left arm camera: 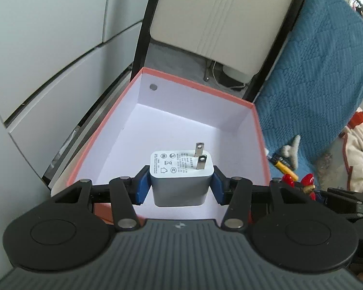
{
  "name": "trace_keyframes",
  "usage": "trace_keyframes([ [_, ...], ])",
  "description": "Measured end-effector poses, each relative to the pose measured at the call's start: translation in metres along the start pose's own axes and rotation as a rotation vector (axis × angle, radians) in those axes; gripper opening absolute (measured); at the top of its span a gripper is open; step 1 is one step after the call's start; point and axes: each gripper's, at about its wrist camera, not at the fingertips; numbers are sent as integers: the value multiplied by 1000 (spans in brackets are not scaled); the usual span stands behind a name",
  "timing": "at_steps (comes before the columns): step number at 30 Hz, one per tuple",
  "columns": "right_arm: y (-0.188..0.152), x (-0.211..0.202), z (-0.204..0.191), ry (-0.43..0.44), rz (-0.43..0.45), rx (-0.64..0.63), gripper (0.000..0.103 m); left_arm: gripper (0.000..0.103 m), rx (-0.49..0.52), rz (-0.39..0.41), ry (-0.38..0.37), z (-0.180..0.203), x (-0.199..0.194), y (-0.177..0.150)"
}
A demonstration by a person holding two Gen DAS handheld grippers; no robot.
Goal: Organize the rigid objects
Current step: 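Lower both items into the pink box and open both grippers, then withdraw both tools from the box back toward the chair seat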
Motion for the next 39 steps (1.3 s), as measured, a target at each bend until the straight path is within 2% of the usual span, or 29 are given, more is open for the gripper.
trace_keyframes([
  [11,7,80,8,-18,-142,43,63,57,20,-120,-2,-31,81,21],
  [19,6,105,8,-15,-210,56,63,57,-3,-173,-4,-46,113,21],
  [22,5,103,12,-10,-221,88,63,60,7,-161,13,-47,110,21],
  [25,8,94,12,-11,-199,112,75,63,-16,-136,7,-49,101,22],
  [39,3,24,6,-14,-91,62,74,63,14,-24,-22,-15,29,12],
])
Point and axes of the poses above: each gripper's, at about its wrist camera, not at the fingertips, and x roughly the way its jaws point, z to its right, y to its top, and after that the axes turned 14 degrees about -x, right-handed
